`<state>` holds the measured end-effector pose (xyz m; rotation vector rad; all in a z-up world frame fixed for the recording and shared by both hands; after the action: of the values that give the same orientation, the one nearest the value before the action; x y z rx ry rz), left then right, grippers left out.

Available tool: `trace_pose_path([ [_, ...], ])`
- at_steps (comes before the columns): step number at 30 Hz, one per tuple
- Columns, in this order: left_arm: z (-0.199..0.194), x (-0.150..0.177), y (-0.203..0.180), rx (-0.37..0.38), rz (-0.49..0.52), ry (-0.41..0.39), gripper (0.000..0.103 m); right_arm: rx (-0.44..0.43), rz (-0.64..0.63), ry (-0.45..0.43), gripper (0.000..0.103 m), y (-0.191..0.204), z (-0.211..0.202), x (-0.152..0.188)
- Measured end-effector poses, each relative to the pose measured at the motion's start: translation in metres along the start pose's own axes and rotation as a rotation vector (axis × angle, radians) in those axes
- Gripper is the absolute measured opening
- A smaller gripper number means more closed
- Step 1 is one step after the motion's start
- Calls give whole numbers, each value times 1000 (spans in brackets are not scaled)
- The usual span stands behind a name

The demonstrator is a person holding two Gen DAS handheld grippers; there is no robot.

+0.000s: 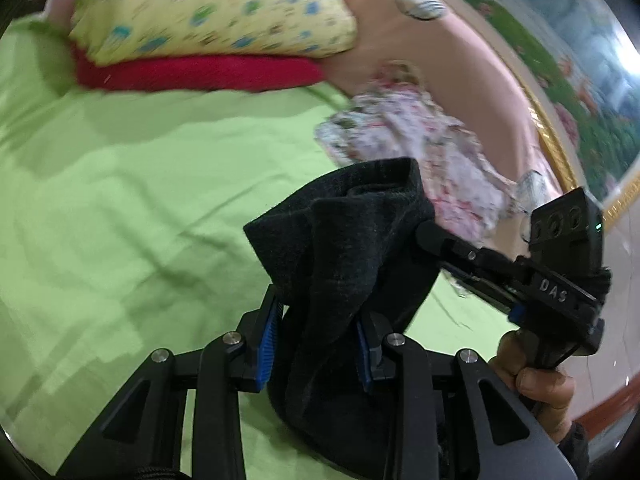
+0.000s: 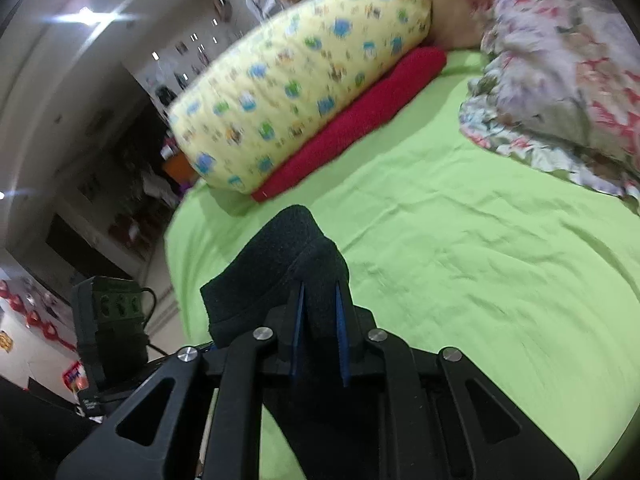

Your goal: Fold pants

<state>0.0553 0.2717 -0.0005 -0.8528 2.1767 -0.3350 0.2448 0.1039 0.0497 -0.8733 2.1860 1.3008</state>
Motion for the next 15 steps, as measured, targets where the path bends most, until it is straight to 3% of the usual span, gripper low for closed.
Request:
trace_pose_path([
  [7, -27, 13, -51, 69, 122, -37, 29, -17, 38, -126, 16, 5, -57, 20],
  [15, -42, 39, -95, 142, 204, -8, 29, -10, 78, -223, 16, 5, -105, 50],
])
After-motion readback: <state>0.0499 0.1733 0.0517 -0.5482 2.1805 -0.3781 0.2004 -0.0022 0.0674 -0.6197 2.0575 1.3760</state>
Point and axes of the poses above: each gripper's, at about its wrist camera, not at the fingertips, and z roughly the way its jaws point, y to its left, x to its underside, the point moved 2 cm from there along z, roughly the way its jaws point, and after that the axes turned 12 degrees about -x, right-handed, at the moved point
